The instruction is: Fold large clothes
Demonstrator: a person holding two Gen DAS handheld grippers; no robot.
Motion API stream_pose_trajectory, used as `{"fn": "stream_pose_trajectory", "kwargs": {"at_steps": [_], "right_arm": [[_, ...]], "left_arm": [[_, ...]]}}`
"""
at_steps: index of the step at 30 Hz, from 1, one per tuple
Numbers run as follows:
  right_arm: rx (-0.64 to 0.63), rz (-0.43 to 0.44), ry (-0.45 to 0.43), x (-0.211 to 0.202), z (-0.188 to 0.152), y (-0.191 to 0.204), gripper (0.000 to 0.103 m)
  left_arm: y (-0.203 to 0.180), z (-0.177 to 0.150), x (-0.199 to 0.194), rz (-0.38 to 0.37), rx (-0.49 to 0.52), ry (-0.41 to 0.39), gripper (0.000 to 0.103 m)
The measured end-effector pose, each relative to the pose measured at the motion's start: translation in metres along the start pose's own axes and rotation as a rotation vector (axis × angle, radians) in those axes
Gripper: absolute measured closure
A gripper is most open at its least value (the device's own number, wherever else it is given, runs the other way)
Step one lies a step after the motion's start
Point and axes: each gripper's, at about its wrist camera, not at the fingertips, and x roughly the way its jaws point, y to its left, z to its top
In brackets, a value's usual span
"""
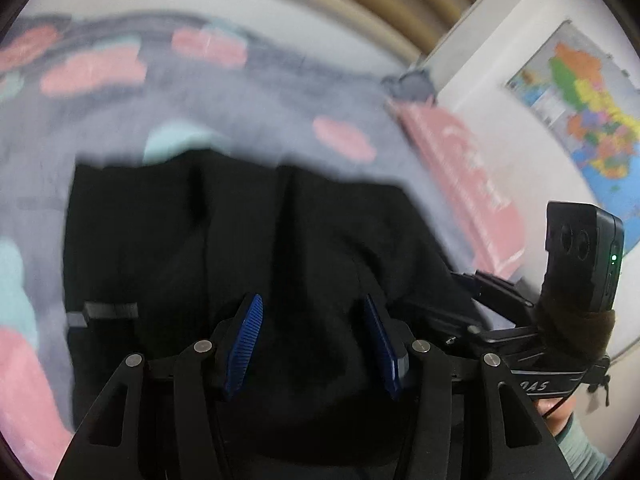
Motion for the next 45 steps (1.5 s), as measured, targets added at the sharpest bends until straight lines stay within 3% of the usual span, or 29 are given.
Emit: {"fn": "stream_pose_trajectory", "kwargs": {"at_steps": [2,4,9,15,17,20,22,26,28,33,36,40,45], "right_arm": [[-0.018,-0.039,0.058,0.021,-0.023,-0.002,0.033],[-0.007,-0.048,0.055,0.037,-0.043,-0.015,0.034],[-0.008,-0.054,-0.04,0.04,-0.069,-0.014,0.034],[0.076,0.042,-0.106,-0.004,-0.076,-0.019,0.034],[0.042,0.037,-0.185,-0.037,-0.08,-0.007,0.034],[-0.004,0.01,-0.226,-0.057,-0.083,0.009,0.034],[-0.028,-0.01,-0.185,-0.049,-0.087,0.016,0.035],[-0.022,-0.071,-0.049,0.005,-0.109,0.011,0.039],[-0.009,-0.056,-0.059,0.015,-0.121,0.003,0.039],[-0.041,-0.104,-0.128,0.02,-0.132,0.009,0.039],[-0.055,-0.116,-0.136,0.019,-0.133,0.013,0.039],[-0.005,-0.067,-0.114,0.002,-0.138,0.008,0.039],[0.033,-0.037,-0.071,-0.03,-0.168,0.006,0.038]], "left_arm": [[0.016,-0.019,0.009,-0.04,-0.053,-0.005,0.05],[0.029,-0.034,0.016,-0.069,-0.104,-0.034,0.054],[0.021,-0.047,0.024,0.024,-0.058,-0.104,0.059],[-0.006,-0.054,-0.012,0.045,0.019,-0.167,0.059],[-0.017,-0.059,-0.03,0.014,0.052,-0.2,0.059],[-0.029,-0.064,-0.051,-0.017,0.07,-0.257,0.059],[-0.027,-0.068,-0.042,-0.031,0.051,-0.222,0.058],[-0.008,-0.077,0.008,0.073,-0.007,-0.073,0.058],[0.007,-0.083,0.025,0.04,-0.053,-0.058,0.059],[0.018,-0.084,0.026,-0.007,-0.087,-0.078,0.059],[0.015,-0.089,0.018,0.016,-0.059,-0.086,0.059],[0.004,-0.095,-0.005,0.04,-0.056,-0.09,0.058],[-0.004,-0.124,-0.073,0.107,-0.019,-0.152,0.058]]}}
